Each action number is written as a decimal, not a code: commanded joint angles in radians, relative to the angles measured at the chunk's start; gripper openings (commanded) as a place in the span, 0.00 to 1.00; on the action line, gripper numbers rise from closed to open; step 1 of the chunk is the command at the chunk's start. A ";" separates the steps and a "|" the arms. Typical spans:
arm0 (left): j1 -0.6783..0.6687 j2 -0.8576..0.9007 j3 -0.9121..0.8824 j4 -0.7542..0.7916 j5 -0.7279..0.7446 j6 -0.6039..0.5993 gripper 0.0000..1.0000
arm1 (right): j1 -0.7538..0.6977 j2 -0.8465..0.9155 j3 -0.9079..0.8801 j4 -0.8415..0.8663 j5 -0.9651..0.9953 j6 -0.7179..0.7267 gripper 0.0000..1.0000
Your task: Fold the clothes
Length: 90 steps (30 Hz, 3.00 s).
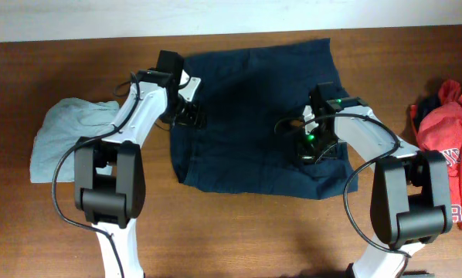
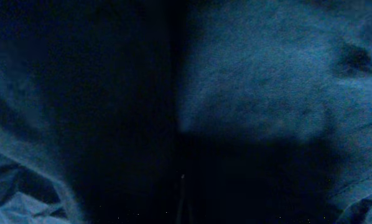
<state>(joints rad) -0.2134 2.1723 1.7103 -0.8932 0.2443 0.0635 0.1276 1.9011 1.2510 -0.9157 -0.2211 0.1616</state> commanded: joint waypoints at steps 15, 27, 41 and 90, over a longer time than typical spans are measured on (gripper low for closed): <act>-0.003 0.095 -0.006 0.148 0.072 -0.002 0.13 | 0.002 0.006 -0.003 0.007 0.021 0.012 0.04; 0.095 0.092 0.283 -0.106 0.064 -0.002 0.00 | 0.002 0.006 -0.004 -0.020 0.076 0.013 0.04; 0.099 0.092 0.284 -0.155 -0.085 0.018 0.30 | 0.001 0.008 -0.042 -0.006 0.105 -0.003 0.04; 0.164 0.088 0.350 -0.238 -0.018 0.012 0.01 | -0.161 0.019 -0.151 -0.012 0.254 0.110 0.04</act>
<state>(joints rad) -0.0792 2.2951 2.0430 -1.1053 0.3420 0.0708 -0.0254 1.8923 1.1404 -0.9245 -0.0601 0.2558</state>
